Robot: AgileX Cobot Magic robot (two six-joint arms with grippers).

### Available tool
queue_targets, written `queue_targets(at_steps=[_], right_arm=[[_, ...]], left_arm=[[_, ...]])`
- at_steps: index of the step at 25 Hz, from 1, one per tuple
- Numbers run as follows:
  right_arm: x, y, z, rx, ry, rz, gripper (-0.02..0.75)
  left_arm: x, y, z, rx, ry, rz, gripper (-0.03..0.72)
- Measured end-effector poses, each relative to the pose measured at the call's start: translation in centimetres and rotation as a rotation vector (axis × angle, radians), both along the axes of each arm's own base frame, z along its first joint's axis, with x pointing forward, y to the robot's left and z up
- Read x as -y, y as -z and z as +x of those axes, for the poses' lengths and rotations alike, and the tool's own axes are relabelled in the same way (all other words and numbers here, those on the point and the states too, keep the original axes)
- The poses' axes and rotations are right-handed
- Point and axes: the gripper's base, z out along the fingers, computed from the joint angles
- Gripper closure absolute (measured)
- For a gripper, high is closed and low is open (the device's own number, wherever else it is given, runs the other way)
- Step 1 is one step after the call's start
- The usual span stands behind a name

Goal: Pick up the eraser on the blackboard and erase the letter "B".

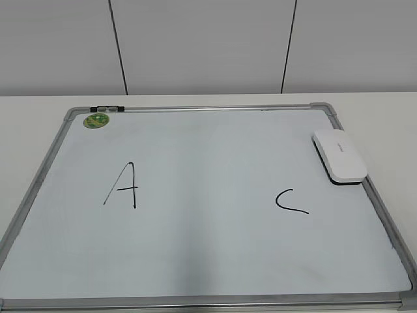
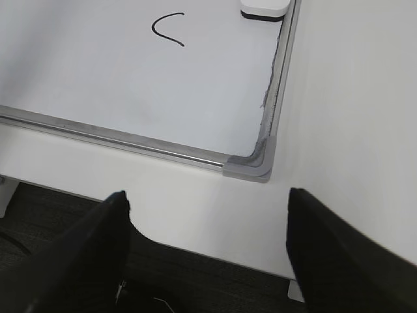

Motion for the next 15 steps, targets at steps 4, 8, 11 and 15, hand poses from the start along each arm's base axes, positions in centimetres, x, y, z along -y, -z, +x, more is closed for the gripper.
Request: queue_targets(at_steps=[4,8,11,15], right_arm=[[0.00,-0.01,0.01,0.002,0.000,0.000,0.183],[0.00,-0.01,0.01,0.002,0.000,0.000,0.183],[0.00,-0.01,0.01,0.002,0.000,0.000,0.183],[0.00,-0.01,-0.02,0.003,0.000,0.001,0.183]], left_arm=[[0.00,-0.01,0.01,0.002,0.000,0.000,0.225],[0.00,-0.01,0.01,0.002,0.000,0.000,0.227],[0.00,-0.01,0.01,0.002,0.000,0.000,0.227],[0.00,-0.02,0.01,0.002,0.000,0.000,0.227]])
